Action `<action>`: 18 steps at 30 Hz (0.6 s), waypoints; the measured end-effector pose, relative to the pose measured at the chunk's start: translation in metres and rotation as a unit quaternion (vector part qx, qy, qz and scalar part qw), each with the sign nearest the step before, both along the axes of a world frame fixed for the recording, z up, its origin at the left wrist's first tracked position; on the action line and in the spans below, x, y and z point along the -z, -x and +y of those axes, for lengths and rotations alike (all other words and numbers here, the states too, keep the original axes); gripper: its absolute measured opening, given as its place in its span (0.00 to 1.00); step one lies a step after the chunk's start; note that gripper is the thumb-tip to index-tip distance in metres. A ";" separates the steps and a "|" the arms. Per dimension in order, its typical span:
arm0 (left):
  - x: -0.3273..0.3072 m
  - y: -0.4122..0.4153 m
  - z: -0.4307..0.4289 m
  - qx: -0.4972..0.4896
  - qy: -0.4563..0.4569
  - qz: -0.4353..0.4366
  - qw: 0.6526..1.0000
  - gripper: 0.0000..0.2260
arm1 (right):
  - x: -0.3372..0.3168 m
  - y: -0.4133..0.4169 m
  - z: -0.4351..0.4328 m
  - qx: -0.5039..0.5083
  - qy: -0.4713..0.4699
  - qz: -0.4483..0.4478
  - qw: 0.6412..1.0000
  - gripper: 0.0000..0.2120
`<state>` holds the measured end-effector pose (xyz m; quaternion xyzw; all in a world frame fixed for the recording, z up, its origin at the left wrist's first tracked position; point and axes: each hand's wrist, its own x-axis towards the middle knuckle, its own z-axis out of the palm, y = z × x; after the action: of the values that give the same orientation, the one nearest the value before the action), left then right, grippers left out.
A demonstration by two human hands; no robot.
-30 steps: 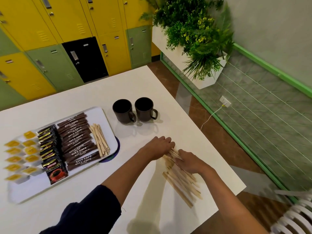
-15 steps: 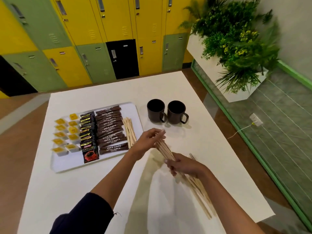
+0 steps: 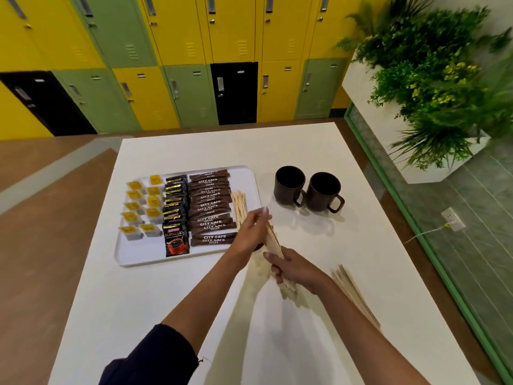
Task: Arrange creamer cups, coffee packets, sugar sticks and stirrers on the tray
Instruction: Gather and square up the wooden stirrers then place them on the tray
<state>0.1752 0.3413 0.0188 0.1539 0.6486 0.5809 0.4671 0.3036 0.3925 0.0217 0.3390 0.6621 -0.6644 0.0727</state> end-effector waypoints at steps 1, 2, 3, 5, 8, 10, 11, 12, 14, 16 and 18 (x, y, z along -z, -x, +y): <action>0.001 0.001 -0.001 -0.039 -0.007 -0.037 0.999 0.18 | -0.003 0.004 0.000 0.013 -0.016 0.013 1.000 0.06; 0.001 0.001 -0.002 -0.081 -0.017 -0.082 0.993 0.19 | -0.006 0.009 0.001 0.030 -0.030 0.027 0.999 0.06; 0.003 0.001 -0.003 -0.118 -0.020 -0.123 0.985 0.20 | -0.009 0.015 0.001 0.056 -0.041 0.045 0.997 0.06; 0.008 0.000 -0.008 -0.151 0.006 -0.180 0.972 0.21 | -0.014 0.028 0.002 0.121 -0.060 0.087 0.987 0.09; 0.012 -0.007 -0.015 -0.127 0.054 -0.284 0.949 0.23 | -0.019 0.050 0.003 0.186 -0.083 0.145 0.968 0.16; 0.013 -0.010 -0.016 -0.121 0.051 -0.369 0.920 0.24 | -0.020 0.062 0.002 0.210 -0.077 0.168 0.960 0.17; 0.013 -0.011 -0.015 -0.127 0.041 -0.404 0.905 0.24 | -0.020 0.066 0.000 0.219 -0.071 0.171 0.958 0.16; 0.011 -0.010 -0.014 -0.137 0.025 -0.430 0.892 0.23 | -0.018 0.070 -0.002 0.224 -0.064 0.171 0.957 0.16; 0.011 -0.007 -0.010 -0.153 -0.008 -0.447 0.882 0.18 | -0.011 0.076 -0.006 0.230 -0.054 0.162 0.958 0.14; 0.011 -0.003 -0.009 -0.151 -0.033 -0.436 0.886 0.15 | -0.006 0.079 -0.010 0.234 -0.053 0.154 0.959 0.14; 0.013 0.001 -0.009 -0.154 -0.048 -0.431 0.888 0.15 | -0.003 0.081 -0.011 0.235 -0.055 0.149 0.959 0.14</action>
<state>0.1745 0.3327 0.0060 -0.1915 0.3706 0.6850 0.5974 0.2222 0.3812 0.0243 0.3859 0.6021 -0.6686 -0.2039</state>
